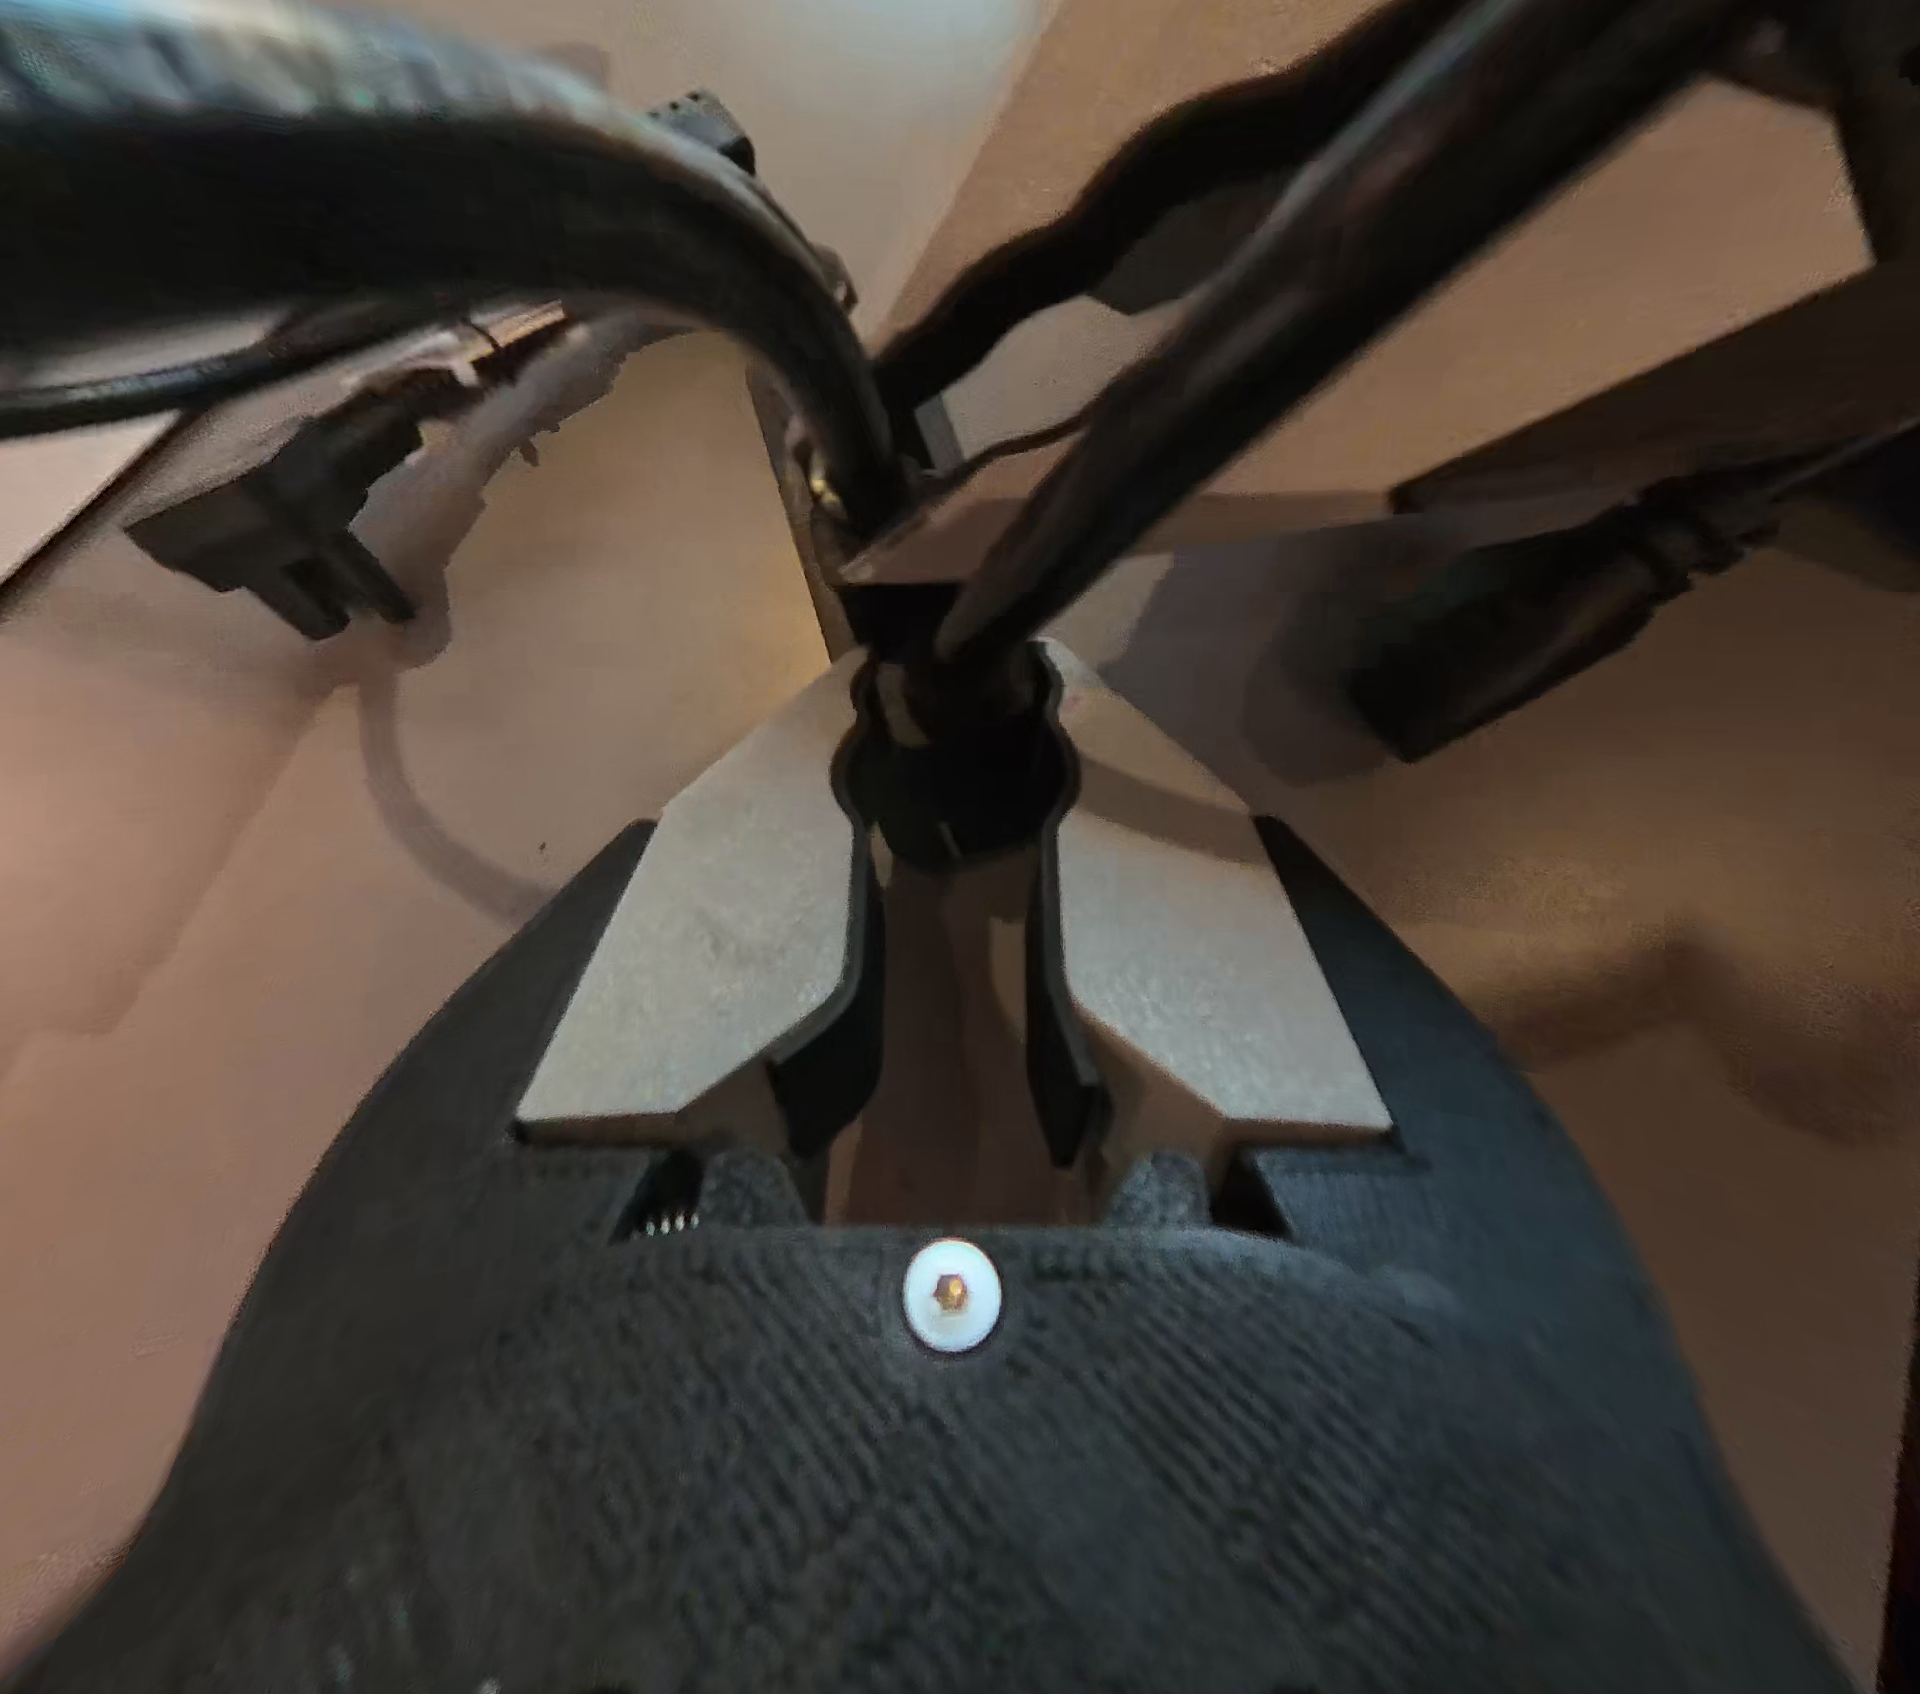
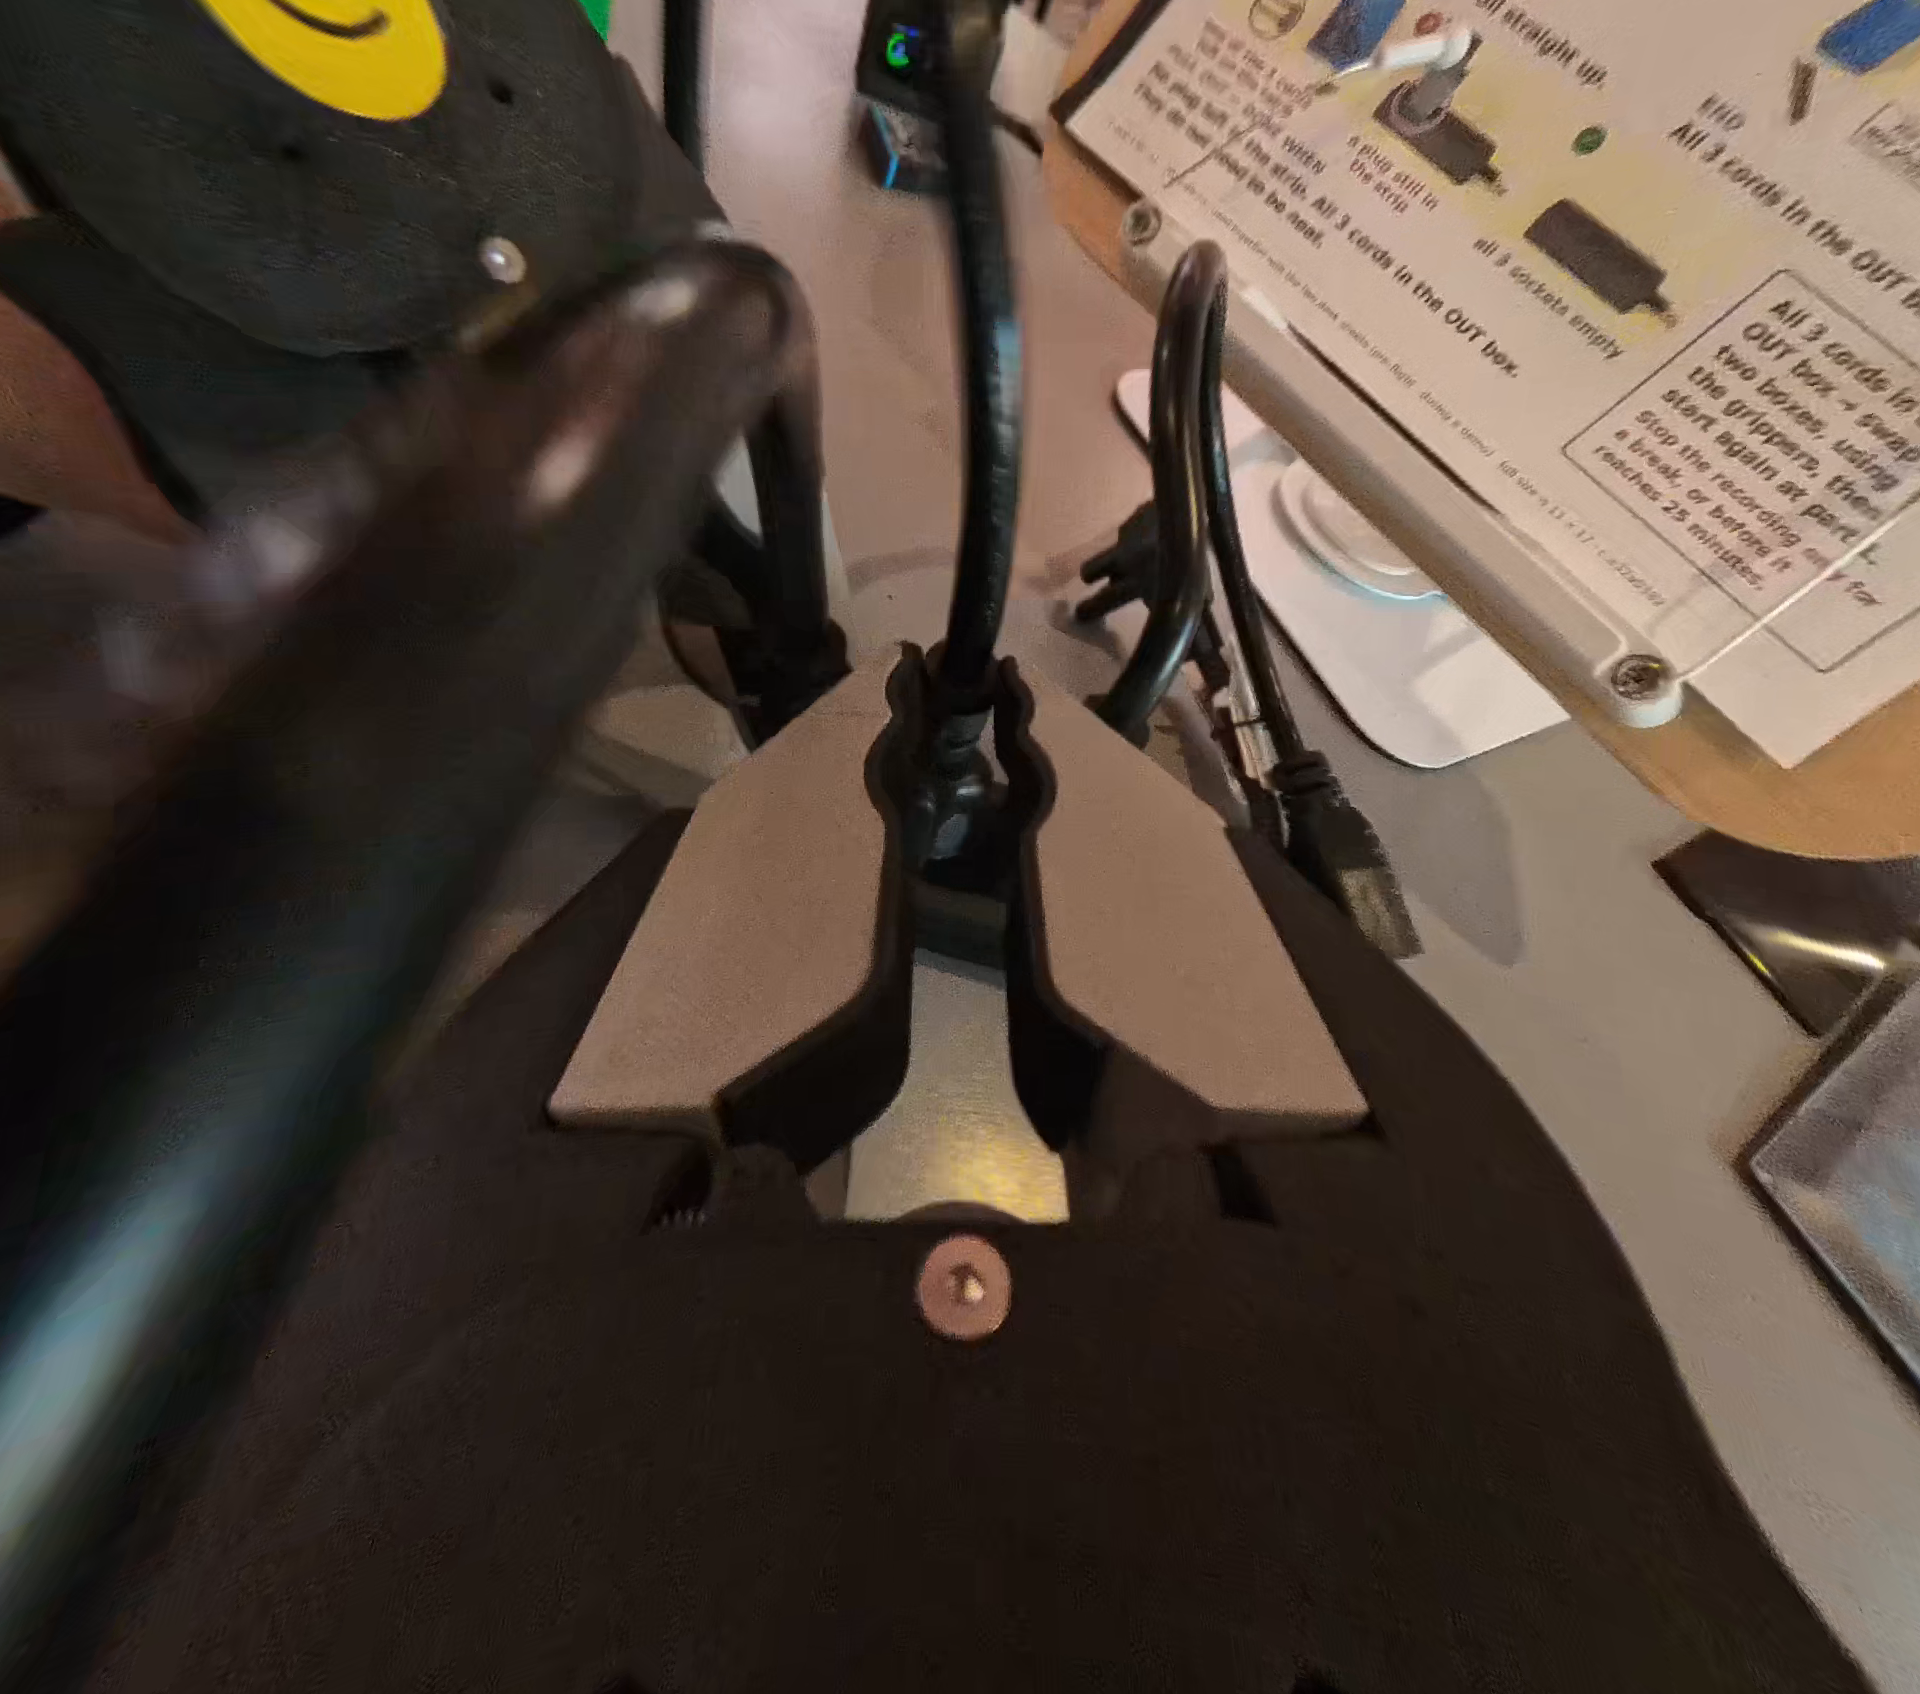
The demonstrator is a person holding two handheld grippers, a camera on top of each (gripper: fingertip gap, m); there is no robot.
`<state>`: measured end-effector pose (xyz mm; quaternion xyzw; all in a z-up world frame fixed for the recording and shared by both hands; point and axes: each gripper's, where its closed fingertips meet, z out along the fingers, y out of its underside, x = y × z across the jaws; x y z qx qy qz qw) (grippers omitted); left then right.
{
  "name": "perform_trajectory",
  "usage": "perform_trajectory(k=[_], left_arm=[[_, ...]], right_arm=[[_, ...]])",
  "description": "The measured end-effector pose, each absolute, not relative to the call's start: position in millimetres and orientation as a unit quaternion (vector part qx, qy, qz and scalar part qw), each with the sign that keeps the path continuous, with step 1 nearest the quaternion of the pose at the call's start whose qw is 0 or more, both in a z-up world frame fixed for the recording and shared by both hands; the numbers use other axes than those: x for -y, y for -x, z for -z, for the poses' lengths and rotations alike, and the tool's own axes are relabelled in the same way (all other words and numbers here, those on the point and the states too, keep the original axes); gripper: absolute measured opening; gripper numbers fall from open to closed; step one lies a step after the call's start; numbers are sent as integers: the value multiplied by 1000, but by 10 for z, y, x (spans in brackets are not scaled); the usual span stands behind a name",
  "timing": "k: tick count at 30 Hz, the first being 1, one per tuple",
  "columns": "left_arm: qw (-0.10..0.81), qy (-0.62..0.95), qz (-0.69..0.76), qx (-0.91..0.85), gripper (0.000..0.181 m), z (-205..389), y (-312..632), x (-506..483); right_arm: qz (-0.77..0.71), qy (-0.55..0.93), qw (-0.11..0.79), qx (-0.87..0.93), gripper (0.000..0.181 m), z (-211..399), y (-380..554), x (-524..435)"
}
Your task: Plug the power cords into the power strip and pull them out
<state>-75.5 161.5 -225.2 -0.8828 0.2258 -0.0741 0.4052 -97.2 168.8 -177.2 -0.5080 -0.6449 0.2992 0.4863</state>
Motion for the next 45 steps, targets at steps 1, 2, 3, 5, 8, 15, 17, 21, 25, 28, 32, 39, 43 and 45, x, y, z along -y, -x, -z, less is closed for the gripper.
perform_trajectory(k=[1, 2, 3, 5, 8, 15, 17, 21, 25, 28, 32, 39, 43, 45], left_arm=[[410, 878, 80, -232, 25, 2240, 752, -1581], [411, 877, 81, -234, 25, 2245, 735, -1569], [405, 882, 70, -229, 26, 2268, 737, -1592], [403, 887, 41, -222, 26, 2261, 762, -1676], [406, 881, 63, -235, 24, 2245, 752, -1598], [401, 883, 55, -236, 25, 2267, 739, -1624], [415, 872, 63, -251, 25, 2236, 732, -1579], [405, 886, 42, -223, 26, 2260, 766, -1649], [402, 883, 42, -239, 25, 2267, 741, -1637], [412, 877, 45, -243, 25, 2244, 736, -1613], [400, 888, 22, -225, 26, 2271, 770, -1678], [410, 878, 70, -237, 25, 2257, 750, -1595], [403, 883, 95, -221, 25, 2250, 759, -1649], [402, 876, 169, -205, 25, 2231, 717, -1575]], right_arm=[[-316, 501, 485, 643, 11, 1756, 957, -1640], [-335, 495, 471, 649, 10, 1761, 938, -1642], [-343, 494, 461, 653, 11, 1779, 933, -1711], [-343, 511, 453, 645, 11, 1789, 965, -1828], [-305, 495, 489, 650, 11, 1760, 962, -1655], [-310, 521, 478, 635, 11, 1778, 954, -1738], [-284, 490, 507, 650, 11, 1737, 937, -1616], [-326, 515, 464, 643, 11, 1781, 977, -1813], [-311, 523, 475, 636, 11, 1771, 959, -1709], [-290, 492, 498, 652, 11, 1736, 952, -1655], [-334, 532, 457, 630, 11, 1782, 982, -1837], [-311, 471, 487, 667, 11, 1745, 956, -1663], [-344, 481, 474, 652, 12, 1742, 971, -1784], [-350, 450, 488, 661, 14, 1684, 920, -1704]])
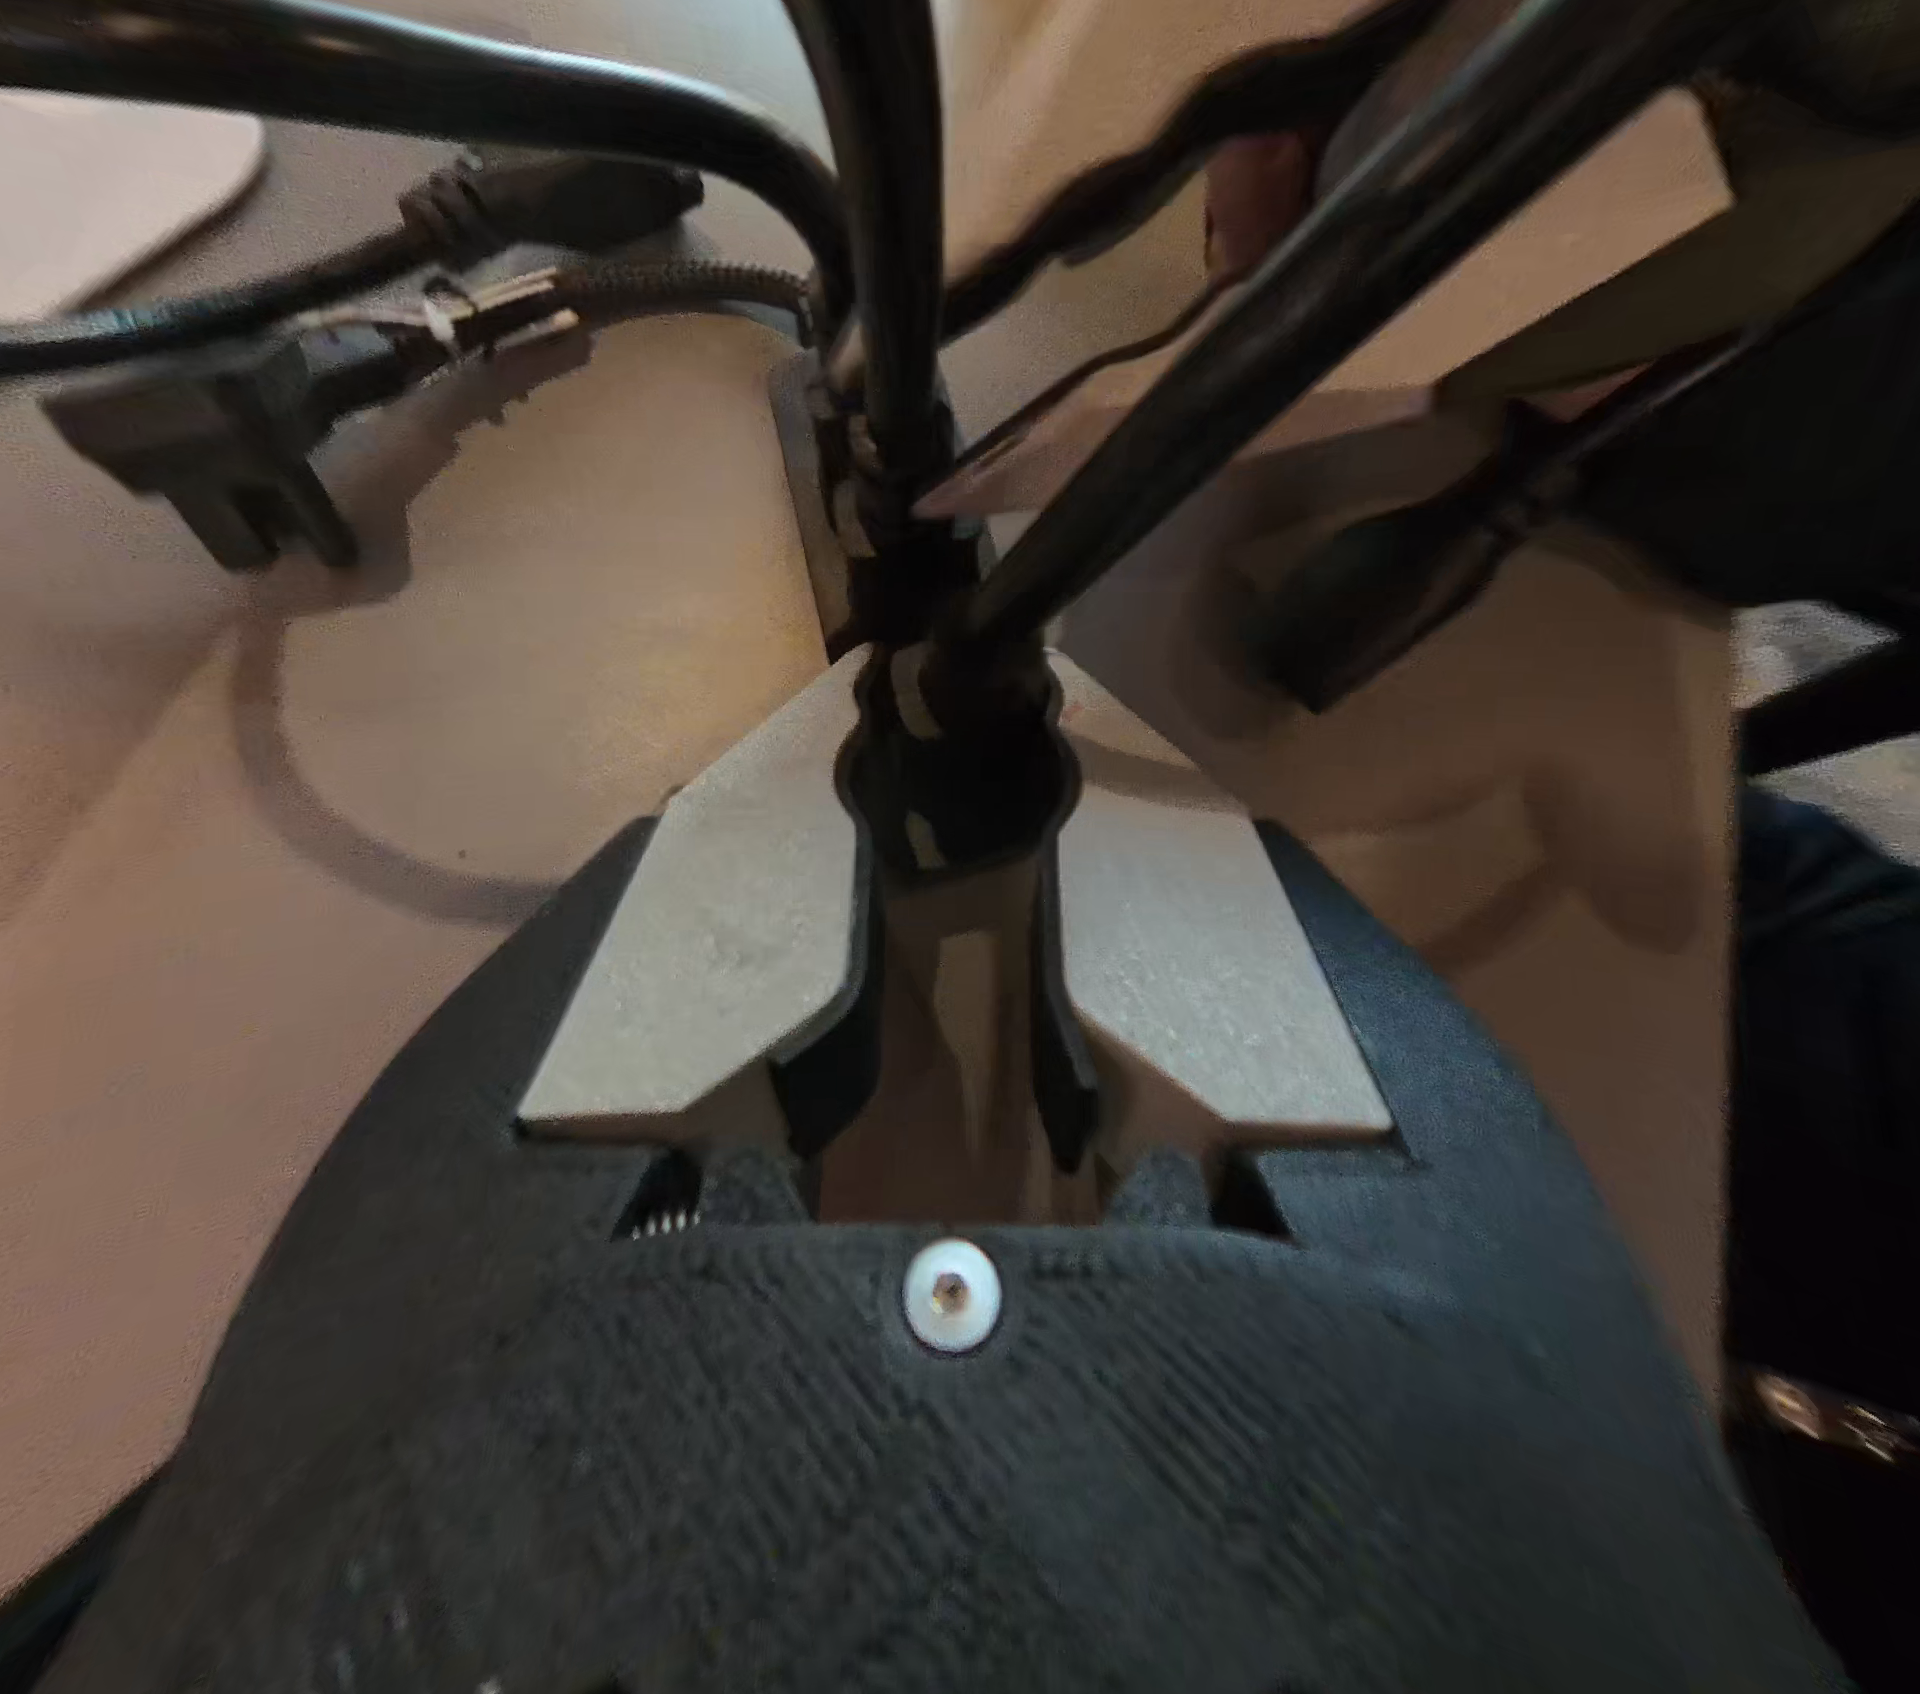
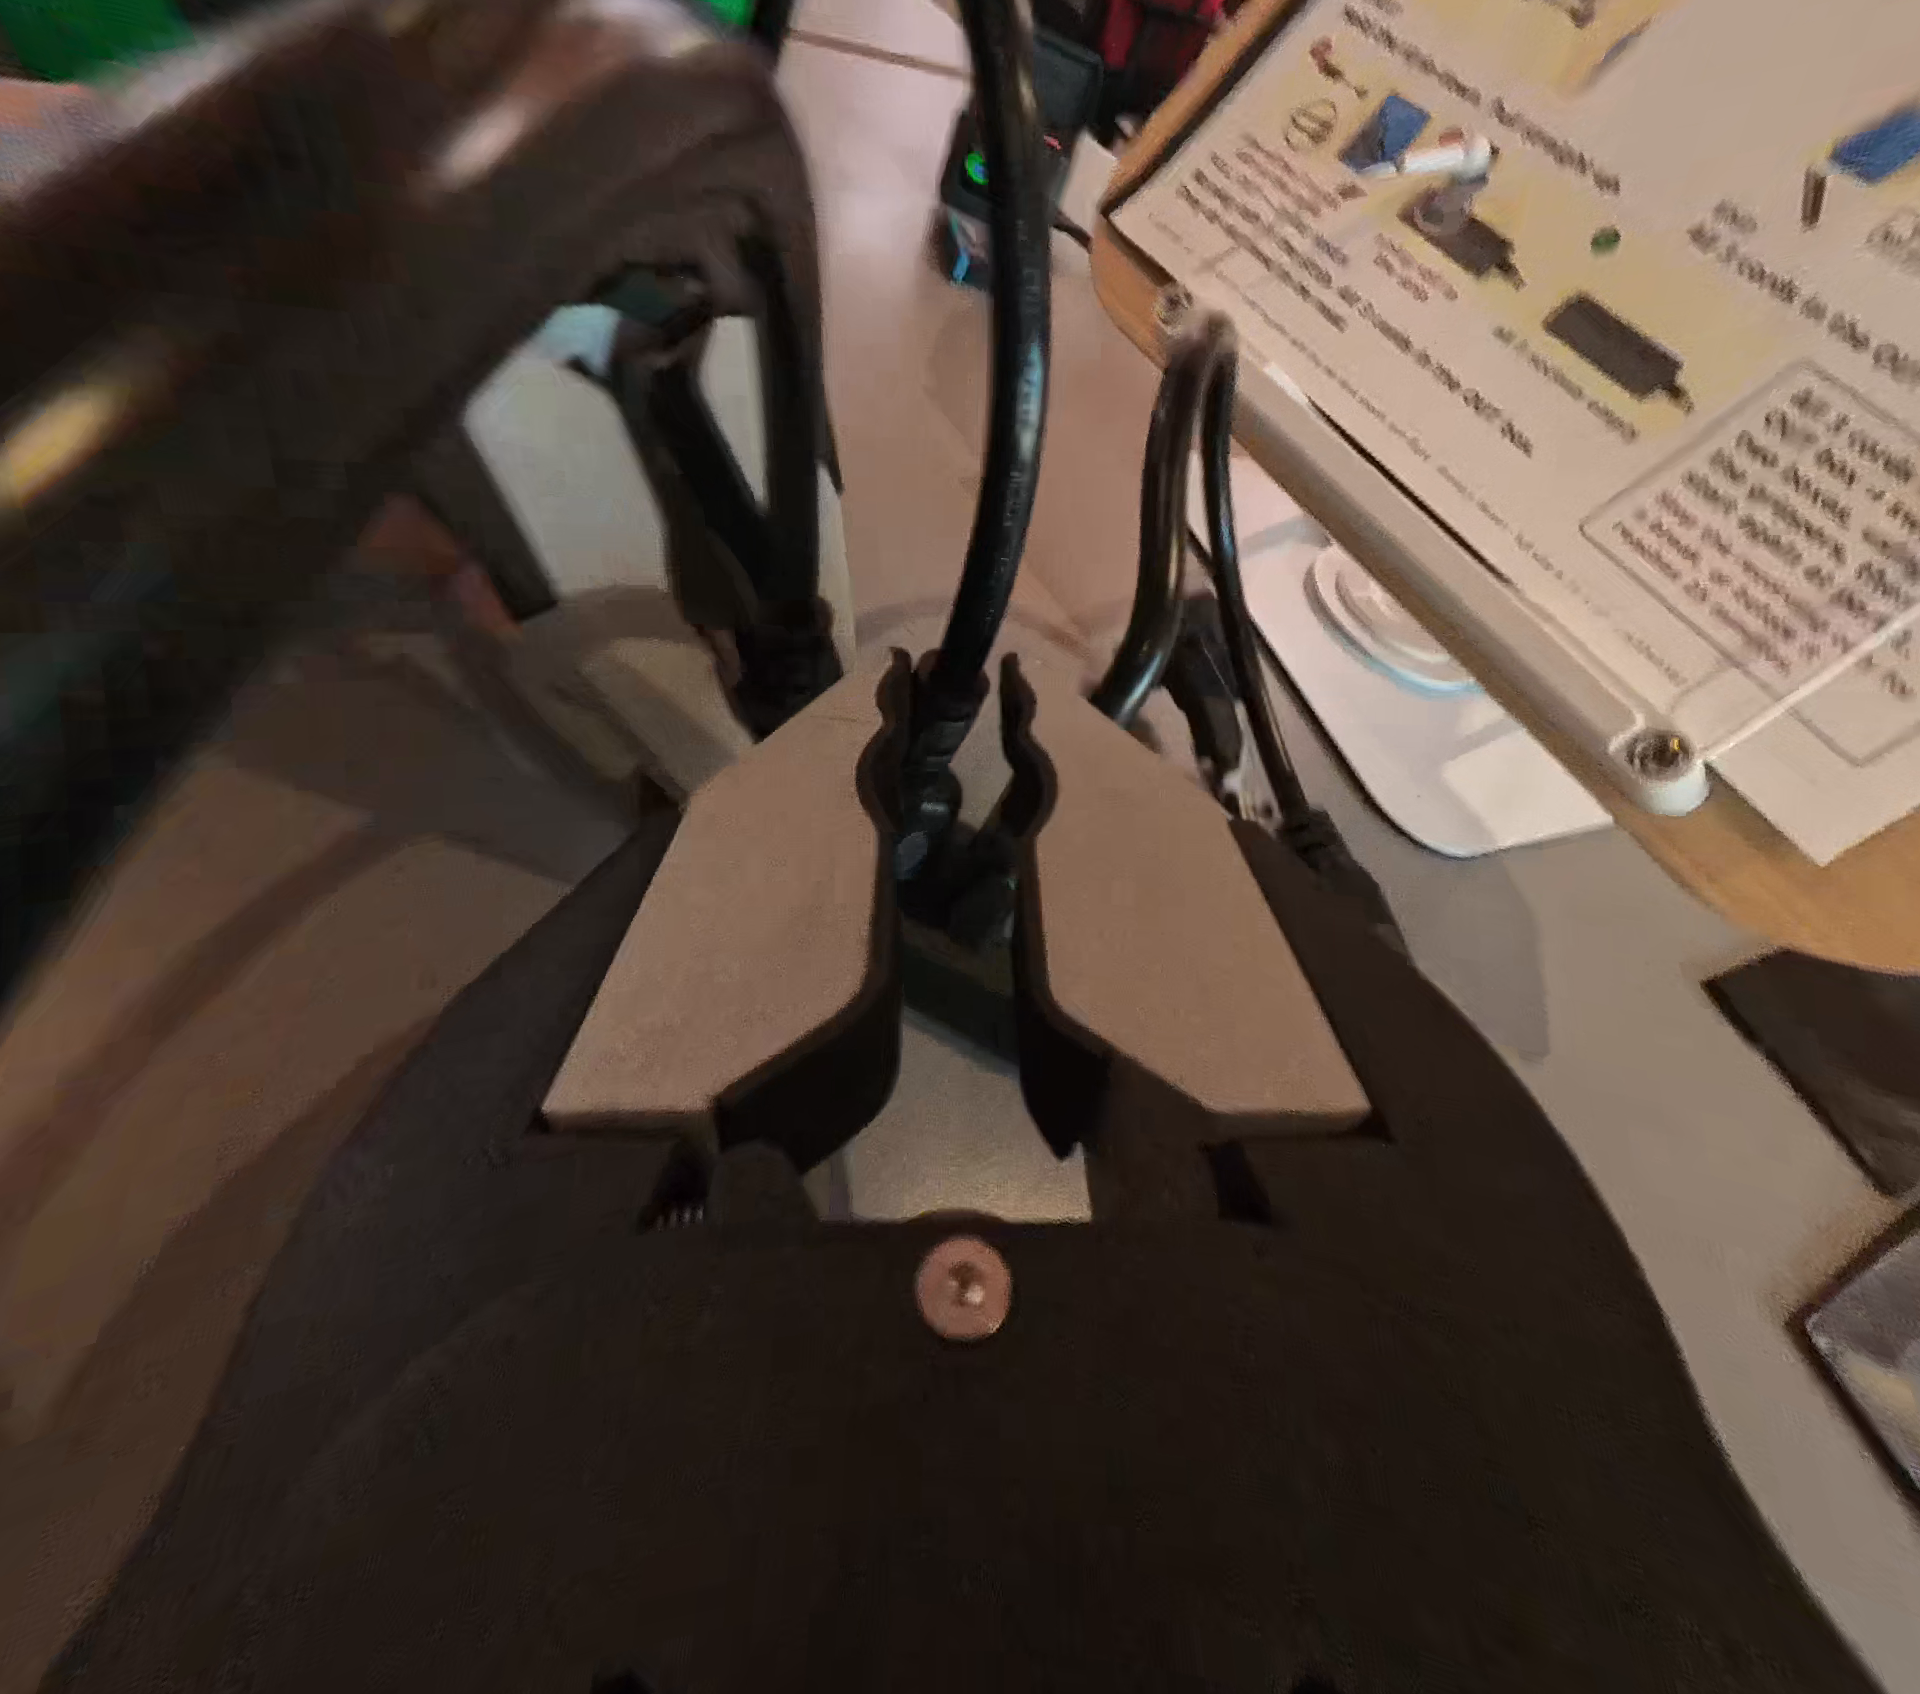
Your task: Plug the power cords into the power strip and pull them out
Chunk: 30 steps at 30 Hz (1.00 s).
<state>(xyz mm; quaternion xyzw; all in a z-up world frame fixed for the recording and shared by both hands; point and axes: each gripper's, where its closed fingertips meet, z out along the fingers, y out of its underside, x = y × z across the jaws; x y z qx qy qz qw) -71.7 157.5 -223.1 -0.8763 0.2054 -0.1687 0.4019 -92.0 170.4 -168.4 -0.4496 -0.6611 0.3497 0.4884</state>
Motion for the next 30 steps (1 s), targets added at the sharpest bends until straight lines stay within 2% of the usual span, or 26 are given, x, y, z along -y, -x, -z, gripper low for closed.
perform_trajectory(k=[2, 6, 14, 23, 30], left_arm=[[401, 870, 217, -189, 26, 2216, 752, -1523], [400, 853, 300, -151, 25, 2139, 801, -1488], [391, 778, 484, -86, 25, 1864, 878, -1381], [369, 793, 470, -119, 25, 1956, 774, -1329], [355, 807, 453, -134, 25, 2025, 759, -1299]], right_arm=[[-363, 425, 530, 638, 0, 1513, 847, -1646], [-372, 421, 575, 595, 0, 1329, 748, -1745], [-477, 494, 542, 486, 3, 1151, 589, -2116], [-480, 487, 532, 500, 2, 1184, 616, -2071], [-473, 472, 455, 589, 6, 1490, 775, -1756]])
